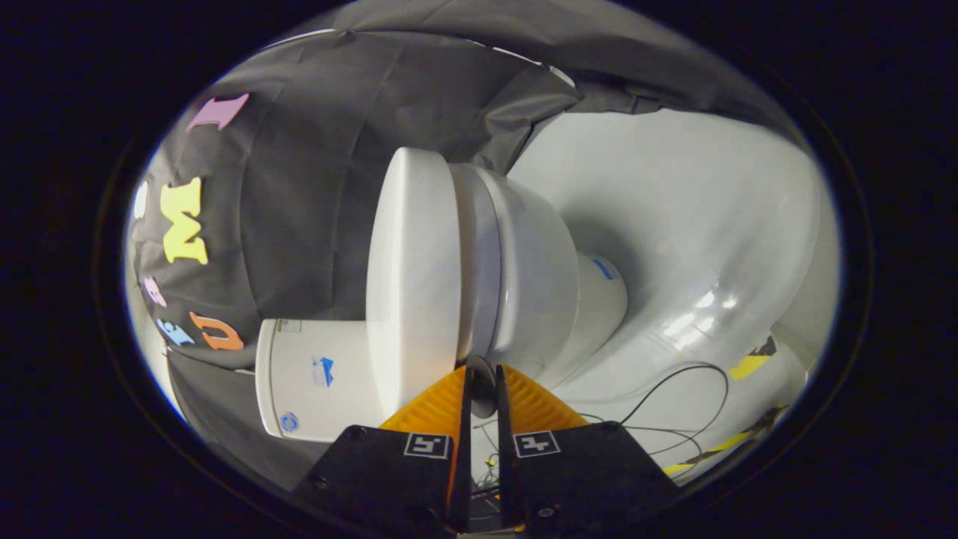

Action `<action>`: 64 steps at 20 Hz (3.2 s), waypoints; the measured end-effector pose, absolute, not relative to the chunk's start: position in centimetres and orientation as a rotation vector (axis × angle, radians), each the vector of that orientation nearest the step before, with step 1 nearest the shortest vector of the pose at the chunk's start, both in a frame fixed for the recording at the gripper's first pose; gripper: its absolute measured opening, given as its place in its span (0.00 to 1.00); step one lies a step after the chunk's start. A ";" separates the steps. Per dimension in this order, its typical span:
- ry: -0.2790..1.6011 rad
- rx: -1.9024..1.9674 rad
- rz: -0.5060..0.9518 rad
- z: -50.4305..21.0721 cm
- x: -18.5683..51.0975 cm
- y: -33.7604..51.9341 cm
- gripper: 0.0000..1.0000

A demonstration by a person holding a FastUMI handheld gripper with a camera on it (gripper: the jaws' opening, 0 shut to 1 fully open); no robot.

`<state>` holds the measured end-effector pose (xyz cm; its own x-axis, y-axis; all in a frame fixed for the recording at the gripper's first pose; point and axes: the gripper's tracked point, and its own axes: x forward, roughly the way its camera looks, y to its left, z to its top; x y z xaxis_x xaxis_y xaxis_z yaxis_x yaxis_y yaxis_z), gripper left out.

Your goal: Open the toilet lid.

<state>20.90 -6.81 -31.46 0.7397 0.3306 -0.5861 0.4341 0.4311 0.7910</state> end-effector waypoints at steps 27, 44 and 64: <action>0.739 1.072 -0.061 -28.1 21.0 -5.4 0.11; 0.764 0.892 -0.119 -23.8 21.2 -3.5 0.11; 0.755 0.685 -0.111 -17.4 21.4 0.8 0.11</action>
